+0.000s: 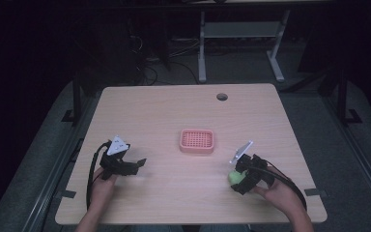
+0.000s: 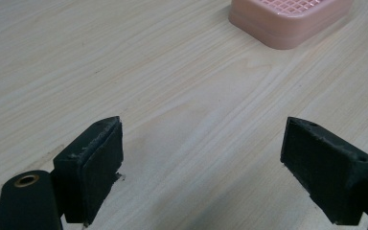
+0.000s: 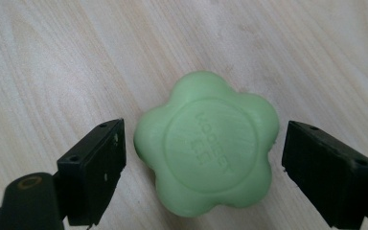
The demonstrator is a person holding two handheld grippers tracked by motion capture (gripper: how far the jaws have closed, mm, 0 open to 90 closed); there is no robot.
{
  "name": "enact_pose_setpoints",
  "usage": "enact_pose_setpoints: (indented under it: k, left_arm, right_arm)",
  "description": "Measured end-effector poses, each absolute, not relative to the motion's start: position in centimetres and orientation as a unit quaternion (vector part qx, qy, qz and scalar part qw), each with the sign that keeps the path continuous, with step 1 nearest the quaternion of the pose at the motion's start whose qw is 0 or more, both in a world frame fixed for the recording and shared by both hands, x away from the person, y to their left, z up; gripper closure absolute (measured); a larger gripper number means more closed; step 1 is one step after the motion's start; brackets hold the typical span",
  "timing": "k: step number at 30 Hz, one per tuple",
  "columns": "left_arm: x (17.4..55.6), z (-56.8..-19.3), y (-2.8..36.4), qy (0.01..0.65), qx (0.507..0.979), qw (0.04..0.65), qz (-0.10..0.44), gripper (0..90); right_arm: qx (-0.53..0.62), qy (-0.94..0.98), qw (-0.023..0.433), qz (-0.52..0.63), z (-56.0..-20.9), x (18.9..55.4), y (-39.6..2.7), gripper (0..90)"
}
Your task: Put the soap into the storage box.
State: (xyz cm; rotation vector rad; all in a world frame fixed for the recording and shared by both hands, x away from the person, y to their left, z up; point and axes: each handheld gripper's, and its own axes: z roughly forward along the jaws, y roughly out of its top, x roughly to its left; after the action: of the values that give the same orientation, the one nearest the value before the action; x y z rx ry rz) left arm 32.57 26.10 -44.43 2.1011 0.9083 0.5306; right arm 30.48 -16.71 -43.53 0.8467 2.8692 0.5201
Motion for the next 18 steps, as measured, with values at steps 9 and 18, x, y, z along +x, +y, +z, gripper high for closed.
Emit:
enact_pose_setpoints:
  k: [9, 18]
  left_arm:
    - [32.58, -44.42, 26.12, 0.356, 0.825, 0.385, 0.209, 14.4]
    - [32.59, -44.42, 26.15, 0.356, 0.825, 0.386, 0.209, 14.4]
  right_arm:
    - [0.278, 0.947, 0.042, 0.158, -44.24, 30.73, -16.29, 15.1]
    - [0.282, 0.947, 0.042, 0.147, -44.57, 30.84, -16.05, 20.2]
